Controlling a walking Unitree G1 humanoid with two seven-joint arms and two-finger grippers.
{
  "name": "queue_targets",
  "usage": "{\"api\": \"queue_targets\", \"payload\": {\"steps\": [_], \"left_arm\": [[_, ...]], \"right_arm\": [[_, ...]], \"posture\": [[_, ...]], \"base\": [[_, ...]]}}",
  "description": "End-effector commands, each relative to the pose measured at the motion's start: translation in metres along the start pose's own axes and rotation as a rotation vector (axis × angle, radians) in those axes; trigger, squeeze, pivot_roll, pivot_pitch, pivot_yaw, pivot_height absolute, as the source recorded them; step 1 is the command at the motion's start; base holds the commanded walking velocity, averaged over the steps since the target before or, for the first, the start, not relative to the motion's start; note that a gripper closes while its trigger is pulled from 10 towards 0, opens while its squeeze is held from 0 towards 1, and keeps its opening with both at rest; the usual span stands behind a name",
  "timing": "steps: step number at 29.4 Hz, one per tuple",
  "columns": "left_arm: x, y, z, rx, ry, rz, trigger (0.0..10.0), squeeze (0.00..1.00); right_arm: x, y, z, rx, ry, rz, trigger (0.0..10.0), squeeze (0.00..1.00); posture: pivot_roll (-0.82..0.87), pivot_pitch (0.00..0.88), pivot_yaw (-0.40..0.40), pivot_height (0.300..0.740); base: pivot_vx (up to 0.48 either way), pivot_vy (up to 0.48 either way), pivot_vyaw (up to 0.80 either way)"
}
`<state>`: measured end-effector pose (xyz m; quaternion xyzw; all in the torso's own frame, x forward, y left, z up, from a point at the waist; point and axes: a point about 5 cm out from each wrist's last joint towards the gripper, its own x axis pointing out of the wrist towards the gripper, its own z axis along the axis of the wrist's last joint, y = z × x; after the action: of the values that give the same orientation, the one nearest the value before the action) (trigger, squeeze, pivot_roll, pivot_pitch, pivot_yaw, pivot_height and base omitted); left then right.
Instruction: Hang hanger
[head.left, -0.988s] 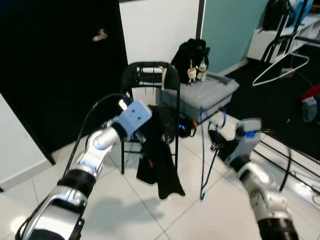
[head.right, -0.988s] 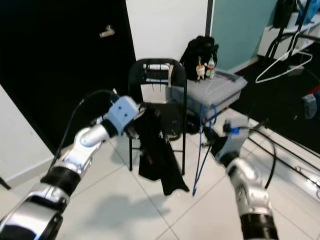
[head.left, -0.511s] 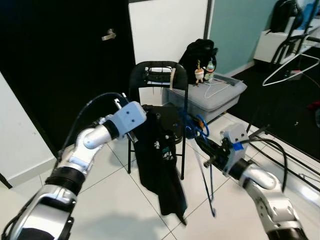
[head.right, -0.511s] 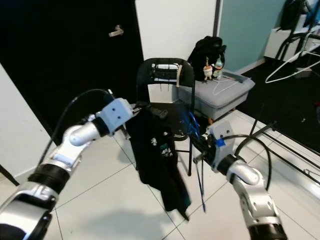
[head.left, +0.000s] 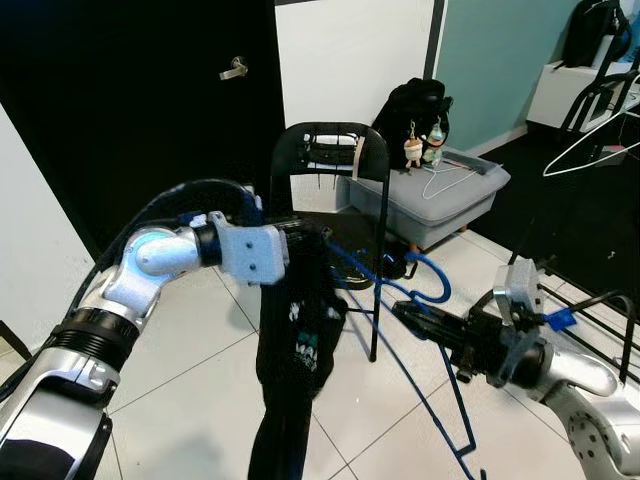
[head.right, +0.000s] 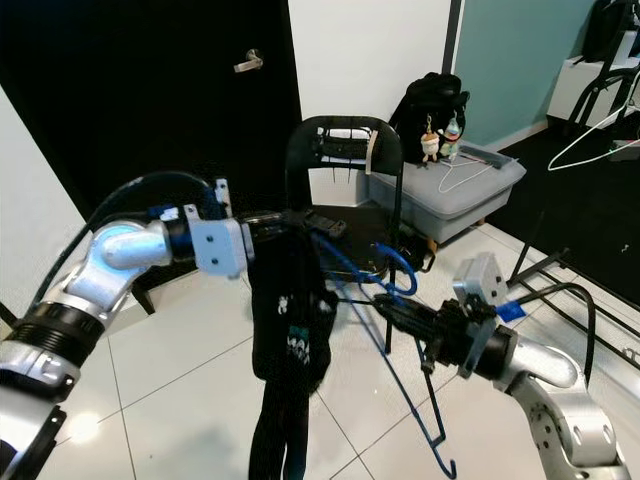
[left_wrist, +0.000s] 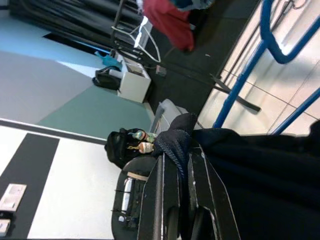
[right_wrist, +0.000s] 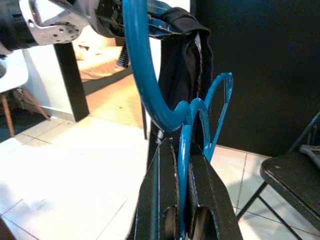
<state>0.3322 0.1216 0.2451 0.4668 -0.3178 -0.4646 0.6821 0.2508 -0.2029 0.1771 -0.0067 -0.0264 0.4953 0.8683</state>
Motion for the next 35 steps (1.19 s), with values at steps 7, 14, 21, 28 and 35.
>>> {"api": "queue_targets", "payload": {"steps": [7,14,21,28,35], "left_arm": [[-0.024,0.006,-0.008,0.044,0.073,-0.081,10.0,0.0],[-0.042,0.016,-0.01,0.078,0.114,-0.134,10.0,0.0],[-0.048,0.008,-0.02,0.047,0.185,-0.182,10.0,0.0],[-0.045,-0.009,-0.021,0.026,0.188,-0.245,10.0,0.0],[-0.042,-0.011,-0.017,0.033,0.159,-0.249,10.0,0.0]], "right_arm": [[-0.016,-0.005,0.015,0.009,0.004,0.044,10.0,0.0],[-0.022,-0.012,0.025,-0.031,0.032,0.057,10.0,0.0],[-0.037,-0.006,0.029,-0.002,0.158,0.217,10.0,0.0],[-0.055,-0.01,0.035,0.023,0.272,0.292,10.0,0.0],[-0.059,-0.015,0.047,0.009,0.287,0.312,10.0,0.0]], "posture": [[-0.08,0.0,0.044,0.736],[-0.05,0.0,0.022,0.736],[-0.07,0.0,0.029,0.736],[-0.07,0.0,0.024,0.736],[-0.07,0.0,0.016,0.736]], "base": [[0.0,0.0,-0.8],[0.0,0.0,-0.34],[0.0,0.0,0.0],[0.0,0.0,0.0],[0.0,0.0,0.0]]}}
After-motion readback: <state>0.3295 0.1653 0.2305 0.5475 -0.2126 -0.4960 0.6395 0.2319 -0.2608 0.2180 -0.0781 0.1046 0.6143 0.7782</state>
